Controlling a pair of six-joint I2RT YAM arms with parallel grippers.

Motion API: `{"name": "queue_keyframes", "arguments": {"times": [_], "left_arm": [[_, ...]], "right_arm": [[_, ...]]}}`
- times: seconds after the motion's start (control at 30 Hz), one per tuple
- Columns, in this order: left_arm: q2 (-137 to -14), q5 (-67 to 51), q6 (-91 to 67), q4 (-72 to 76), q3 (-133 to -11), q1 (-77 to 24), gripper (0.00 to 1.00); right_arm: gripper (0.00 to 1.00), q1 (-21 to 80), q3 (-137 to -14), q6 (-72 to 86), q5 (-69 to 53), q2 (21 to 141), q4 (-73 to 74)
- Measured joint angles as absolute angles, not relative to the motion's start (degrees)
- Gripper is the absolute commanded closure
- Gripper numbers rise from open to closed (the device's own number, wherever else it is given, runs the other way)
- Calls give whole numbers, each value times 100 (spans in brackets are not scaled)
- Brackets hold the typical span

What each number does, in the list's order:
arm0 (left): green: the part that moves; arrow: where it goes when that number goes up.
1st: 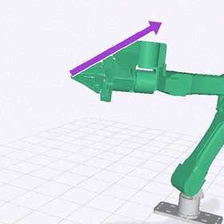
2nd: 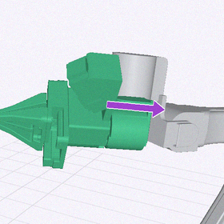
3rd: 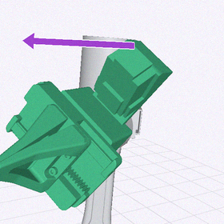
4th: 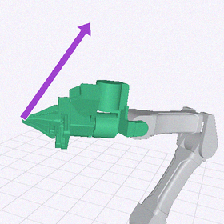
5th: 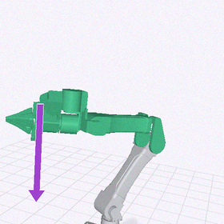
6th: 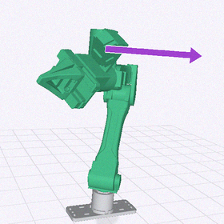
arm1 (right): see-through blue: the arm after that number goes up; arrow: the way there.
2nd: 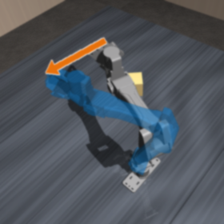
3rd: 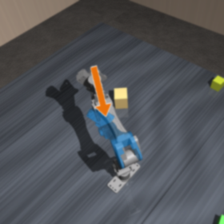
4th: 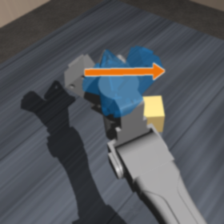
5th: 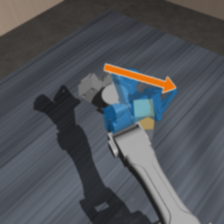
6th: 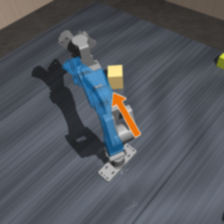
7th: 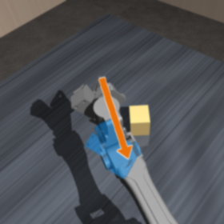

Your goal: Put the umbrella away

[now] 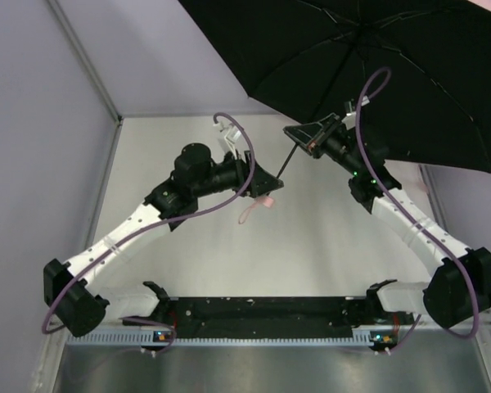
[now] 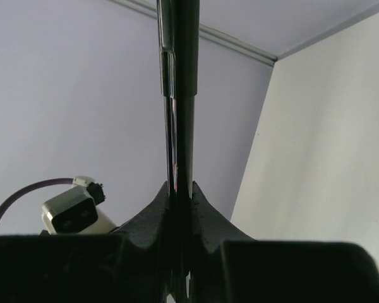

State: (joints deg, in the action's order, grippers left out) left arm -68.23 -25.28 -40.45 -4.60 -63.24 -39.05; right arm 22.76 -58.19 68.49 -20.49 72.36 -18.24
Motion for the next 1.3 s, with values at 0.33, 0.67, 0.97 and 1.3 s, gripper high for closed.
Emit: {"name": "queue_keyframes", "arguments": {"times": [0.33,0.67,0.97,1.3], "left_arm": [[-7666,-3033,-3752,23,-6501,-4010,100],[-6947,-1975,-3535,-368,-6128,-4077,100],[-6346,-906,-3236,-1162,-6062,-4082,100],[-6018,-454,-2530,-1706,-6062,-4136,100]], "right_arm": [[100,2279,-5811,7032,-2484,7625,-2714],[1,2375,-6396,6698,-2392,7719,-1326],[1,2403,-6934,6226,-2051,7682,-12],[31,2683,-9161,5898,-1581,9098,298]]}}
